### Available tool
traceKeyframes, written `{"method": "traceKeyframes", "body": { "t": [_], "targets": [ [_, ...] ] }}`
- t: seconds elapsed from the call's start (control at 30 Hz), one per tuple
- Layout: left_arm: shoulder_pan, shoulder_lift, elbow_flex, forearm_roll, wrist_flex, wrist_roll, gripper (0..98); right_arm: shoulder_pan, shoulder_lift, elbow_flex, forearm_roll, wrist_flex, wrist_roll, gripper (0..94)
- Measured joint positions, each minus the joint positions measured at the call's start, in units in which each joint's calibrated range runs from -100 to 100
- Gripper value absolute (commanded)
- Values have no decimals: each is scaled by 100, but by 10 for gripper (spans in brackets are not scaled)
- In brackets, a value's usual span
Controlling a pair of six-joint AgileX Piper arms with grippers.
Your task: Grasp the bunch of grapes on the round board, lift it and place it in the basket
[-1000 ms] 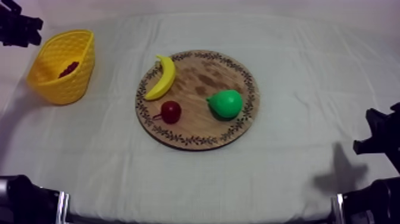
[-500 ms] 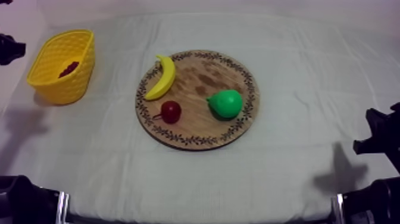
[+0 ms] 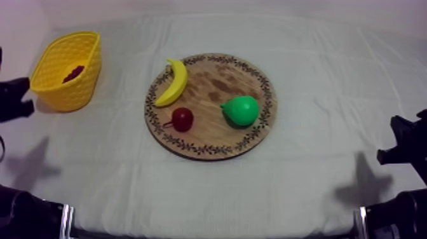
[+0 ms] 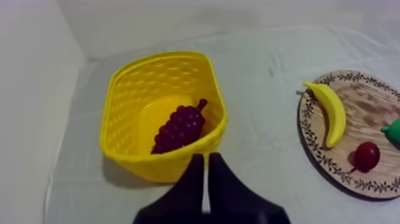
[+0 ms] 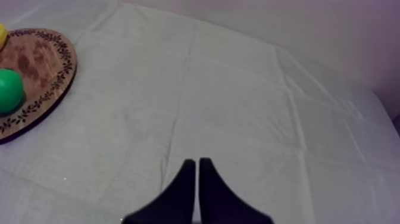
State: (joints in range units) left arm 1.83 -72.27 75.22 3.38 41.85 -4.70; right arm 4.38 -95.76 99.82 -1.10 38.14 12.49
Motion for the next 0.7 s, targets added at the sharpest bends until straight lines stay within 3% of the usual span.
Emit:
{"method": "traceKeyframes", "body": {
  "t": [0.2,0.4,0.7],
  "targets": [
    [191,-973,1187,-178,-335,160,0,0,0,0,0,0,0,3],
    [297,-1766,1920,-237,-357,254,0,0,0,0,0,0,-2,3],
    [475,-2492,2159,-457,-232,935,0,-7,0,0,0,0,-2,3]
  ]
}}
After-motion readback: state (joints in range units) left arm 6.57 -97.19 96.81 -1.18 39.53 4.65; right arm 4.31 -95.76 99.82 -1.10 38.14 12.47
